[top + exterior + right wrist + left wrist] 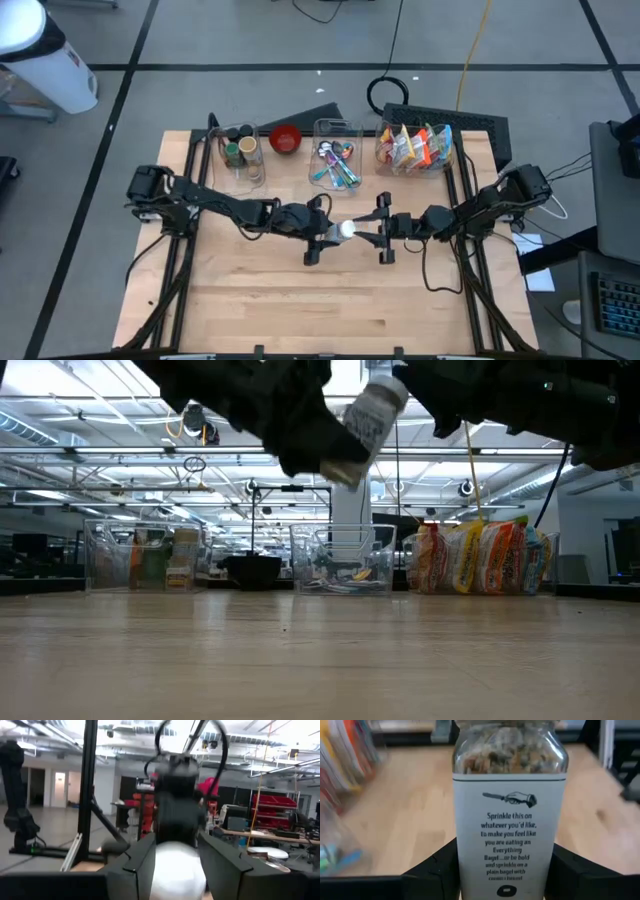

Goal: Pick & Place Food Item
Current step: Put the white seasoning bottle into the left transparent bin

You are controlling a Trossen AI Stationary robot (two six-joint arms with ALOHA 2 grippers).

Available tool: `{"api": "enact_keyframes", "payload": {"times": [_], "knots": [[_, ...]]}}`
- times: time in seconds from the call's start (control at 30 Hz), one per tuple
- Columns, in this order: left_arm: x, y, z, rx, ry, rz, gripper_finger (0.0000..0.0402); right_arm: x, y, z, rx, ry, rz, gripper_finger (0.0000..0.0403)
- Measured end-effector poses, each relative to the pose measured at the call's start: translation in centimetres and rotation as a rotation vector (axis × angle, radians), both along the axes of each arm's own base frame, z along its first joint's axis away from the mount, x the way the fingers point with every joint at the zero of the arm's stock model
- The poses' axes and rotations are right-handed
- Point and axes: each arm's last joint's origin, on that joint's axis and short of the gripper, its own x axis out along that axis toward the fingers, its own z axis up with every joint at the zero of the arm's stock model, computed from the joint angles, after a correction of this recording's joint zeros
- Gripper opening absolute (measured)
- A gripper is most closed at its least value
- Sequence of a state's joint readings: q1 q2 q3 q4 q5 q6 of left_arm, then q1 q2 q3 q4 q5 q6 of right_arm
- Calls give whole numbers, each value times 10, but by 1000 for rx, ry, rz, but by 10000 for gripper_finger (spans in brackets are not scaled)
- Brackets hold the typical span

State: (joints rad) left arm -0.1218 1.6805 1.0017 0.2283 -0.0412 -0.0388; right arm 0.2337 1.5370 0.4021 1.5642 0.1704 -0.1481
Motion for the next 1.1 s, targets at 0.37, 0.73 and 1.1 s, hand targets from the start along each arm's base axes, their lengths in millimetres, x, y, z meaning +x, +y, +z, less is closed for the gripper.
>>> {"api": "enact_keyframes", "payload": {"times": [0.37, 0.73, 1.1], "knots": [[7, 0, -4, -11, -45, -2, 204, 1, 0, -2, -6, 21, -9, 139], [3, 1, 5, 9, -51, 10, 204, 0, 0, -3, 32, 27, 1, 140], [3, 1, 6, 25, -69, 0, 204, 0, -2, -2, 80, 24, 10, 222]]}}
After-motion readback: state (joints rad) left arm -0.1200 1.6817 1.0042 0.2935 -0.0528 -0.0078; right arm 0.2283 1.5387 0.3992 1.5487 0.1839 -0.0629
